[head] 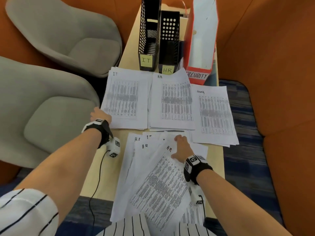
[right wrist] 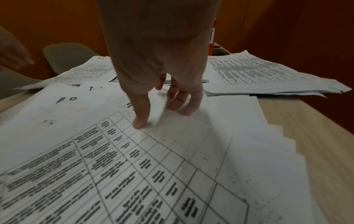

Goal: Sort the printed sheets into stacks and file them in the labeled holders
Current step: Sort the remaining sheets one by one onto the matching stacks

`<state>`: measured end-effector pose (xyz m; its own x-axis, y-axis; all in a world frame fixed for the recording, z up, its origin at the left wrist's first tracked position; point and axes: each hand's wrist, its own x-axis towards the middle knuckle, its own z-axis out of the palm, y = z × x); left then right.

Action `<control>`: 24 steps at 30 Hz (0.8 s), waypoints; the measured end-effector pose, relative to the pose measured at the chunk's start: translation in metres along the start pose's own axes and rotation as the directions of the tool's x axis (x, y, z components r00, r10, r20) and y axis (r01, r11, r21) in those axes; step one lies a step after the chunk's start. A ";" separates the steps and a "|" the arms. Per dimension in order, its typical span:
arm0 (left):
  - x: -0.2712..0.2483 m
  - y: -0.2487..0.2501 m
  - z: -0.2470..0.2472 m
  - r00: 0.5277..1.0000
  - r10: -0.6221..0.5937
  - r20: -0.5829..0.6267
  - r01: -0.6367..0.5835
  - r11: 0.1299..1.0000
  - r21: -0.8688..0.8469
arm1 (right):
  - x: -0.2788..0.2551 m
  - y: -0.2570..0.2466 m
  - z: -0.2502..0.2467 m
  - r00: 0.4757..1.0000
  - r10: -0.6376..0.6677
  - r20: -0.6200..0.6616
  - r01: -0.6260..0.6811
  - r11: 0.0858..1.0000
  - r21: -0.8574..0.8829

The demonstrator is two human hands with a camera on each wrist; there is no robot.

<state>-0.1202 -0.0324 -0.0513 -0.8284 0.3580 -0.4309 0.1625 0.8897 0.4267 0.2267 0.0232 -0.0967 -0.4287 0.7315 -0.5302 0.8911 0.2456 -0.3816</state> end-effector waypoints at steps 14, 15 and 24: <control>-0.141 -0.026 0.095 0.628 0.546 0.555 -0.740 0.639 0.209 | -0.044 0.009 -0.017 0.985 -0.172 0.004 0.167 0.962 0.216; -0.146 -0.031 0.098 0.622 0.550 0.558 -0.750 0.623 0.223 | -0.054 0.013 -0.016 0.977 -0.204 0.060 0.182 0.948 0.260; -0.185 -0.055 0.119 0.631 0.653 0.420 -0.776 0.548 0.314 | -0.085 0.047 -0.010 0.993 -0.034 -0.117 0.050 0.989 0.140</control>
<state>0.0878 -0.1136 -0.0898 -0.1914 0.9254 -0.3270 0.8997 0.2986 0.3183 0.3063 -0.0214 -0.0615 -0.4385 0.7918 -0.4251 0.8388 0.1908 -0.5099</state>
